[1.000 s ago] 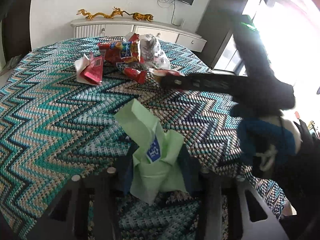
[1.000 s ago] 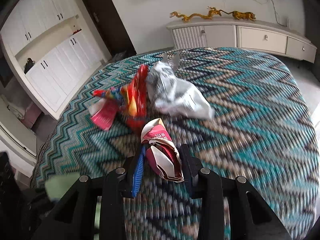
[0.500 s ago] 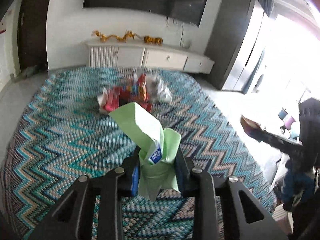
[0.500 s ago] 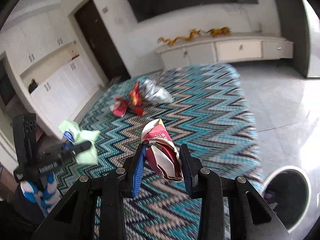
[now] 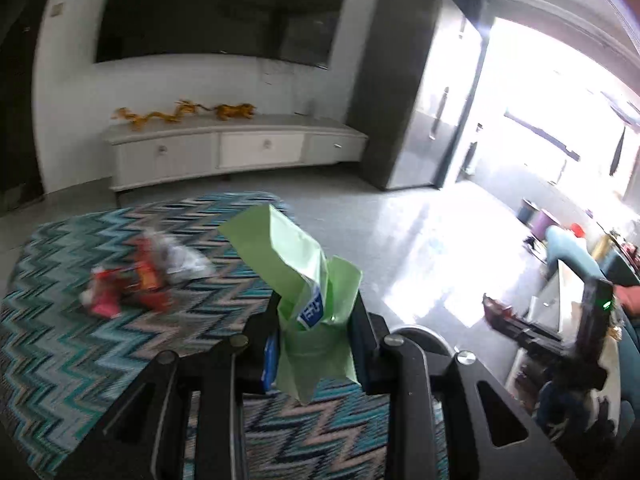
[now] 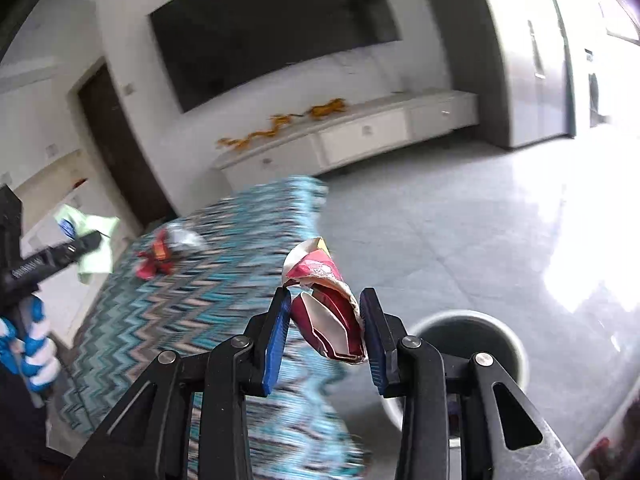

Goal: Collect trash
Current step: 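Carry both items over the bin and open both grippers, then move both grippers back over the remaining trash on the blanket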

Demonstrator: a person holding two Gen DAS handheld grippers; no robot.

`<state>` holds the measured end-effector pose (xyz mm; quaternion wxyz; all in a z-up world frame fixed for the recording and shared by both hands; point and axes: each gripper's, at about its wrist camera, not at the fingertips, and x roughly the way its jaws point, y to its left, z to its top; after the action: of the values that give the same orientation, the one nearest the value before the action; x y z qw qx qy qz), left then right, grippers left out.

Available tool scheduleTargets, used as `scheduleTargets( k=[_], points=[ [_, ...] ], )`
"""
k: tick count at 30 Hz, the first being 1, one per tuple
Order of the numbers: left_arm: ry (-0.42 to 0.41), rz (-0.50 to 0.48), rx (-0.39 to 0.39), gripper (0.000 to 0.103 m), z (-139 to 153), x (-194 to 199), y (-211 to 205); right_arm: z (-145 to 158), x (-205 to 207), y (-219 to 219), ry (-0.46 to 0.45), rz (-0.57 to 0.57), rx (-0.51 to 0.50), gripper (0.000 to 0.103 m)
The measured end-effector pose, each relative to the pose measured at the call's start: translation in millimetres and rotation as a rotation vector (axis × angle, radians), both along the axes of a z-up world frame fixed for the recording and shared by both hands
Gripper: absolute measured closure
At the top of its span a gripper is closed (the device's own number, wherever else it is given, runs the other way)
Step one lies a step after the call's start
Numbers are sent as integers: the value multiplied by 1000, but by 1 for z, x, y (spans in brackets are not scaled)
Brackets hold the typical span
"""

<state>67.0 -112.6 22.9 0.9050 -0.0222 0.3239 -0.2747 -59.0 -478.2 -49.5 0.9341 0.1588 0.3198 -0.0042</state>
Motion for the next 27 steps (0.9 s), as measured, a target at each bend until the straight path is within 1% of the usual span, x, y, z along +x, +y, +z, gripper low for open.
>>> scheduleTargets(
  k=[2,5,7,11,12,14,15,17,19,23,25,27],
  points=[
    [13,-46,12,75,-1,5,-29,-13,0,-20,30,-44,9,67],
    [32,-119,43,75,-10,16,-80,-43,8,-51,93,-111,17,66],
    [57,-176,60,75,-19,24,-115,-60,15,-60,123,-134,23,65],
    [134,-275,107,73,-48,39,-184,-100,29,-87,195,-183,53,65],
    [150,-292,117,71,-55,40,-198,-111,32,-93,218,-195,60,65],
    [180,-328,137,71,-70,44,-222,-127,38,-102,247,-205,72,62],
    [200,-348,144,69,-79,47,-236,-138,41,-107,271,-216,73,57],
    [244,-385,152,64,-94,51,-256,-149,43,-111,296,-228,70,49],
    [272,-422,166,51,-108,51,-275,-160,43,-115,317,-239,68,46],
    [300,-430,180,48,-125,53,-293,-167,38,-119,338,-259,66,41],
    [300,-421,184,48,-128,54,-289,-166,33,-122,341,-280,55,38],
    [287,-398,186,48,-127,55,-284,-159,29,-121,331,-298,51,37]
  ],
)
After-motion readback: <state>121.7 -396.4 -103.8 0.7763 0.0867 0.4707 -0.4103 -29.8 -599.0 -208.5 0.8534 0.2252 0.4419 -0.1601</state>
